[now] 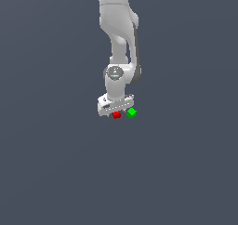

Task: Stack the red cube on top of the green cube.

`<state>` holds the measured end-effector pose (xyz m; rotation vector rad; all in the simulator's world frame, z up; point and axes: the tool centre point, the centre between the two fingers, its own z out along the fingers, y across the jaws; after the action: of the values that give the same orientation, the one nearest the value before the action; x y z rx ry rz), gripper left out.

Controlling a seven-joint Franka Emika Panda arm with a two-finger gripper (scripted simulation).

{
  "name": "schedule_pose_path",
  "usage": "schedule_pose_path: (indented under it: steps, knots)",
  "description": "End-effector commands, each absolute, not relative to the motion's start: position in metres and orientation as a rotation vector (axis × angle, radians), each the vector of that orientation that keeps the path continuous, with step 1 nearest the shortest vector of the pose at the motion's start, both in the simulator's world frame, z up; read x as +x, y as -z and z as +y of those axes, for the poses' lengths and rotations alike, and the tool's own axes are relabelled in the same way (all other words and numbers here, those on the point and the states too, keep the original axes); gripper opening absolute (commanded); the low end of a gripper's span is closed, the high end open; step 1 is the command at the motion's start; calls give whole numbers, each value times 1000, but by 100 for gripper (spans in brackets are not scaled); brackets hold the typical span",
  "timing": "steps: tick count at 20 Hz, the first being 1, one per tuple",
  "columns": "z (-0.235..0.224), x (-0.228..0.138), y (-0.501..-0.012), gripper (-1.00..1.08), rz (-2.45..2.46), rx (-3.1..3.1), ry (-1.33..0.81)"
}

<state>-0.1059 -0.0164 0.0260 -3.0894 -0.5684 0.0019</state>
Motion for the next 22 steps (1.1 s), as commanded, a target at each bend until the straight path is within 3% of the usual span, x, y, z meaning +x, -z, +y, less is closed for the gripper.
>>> schedule_pose_path:
  steps: [1,3,4,22]
  knots:
    - [-17,-105,-21,100,-569,-3090,0]
    - [-17,-105,-20,100,-569,-3090,0]
    - [-17,-105,-20,-100,-569,-3090,0]
    - [-17,-106,-37,-100,-568,-3090,0]
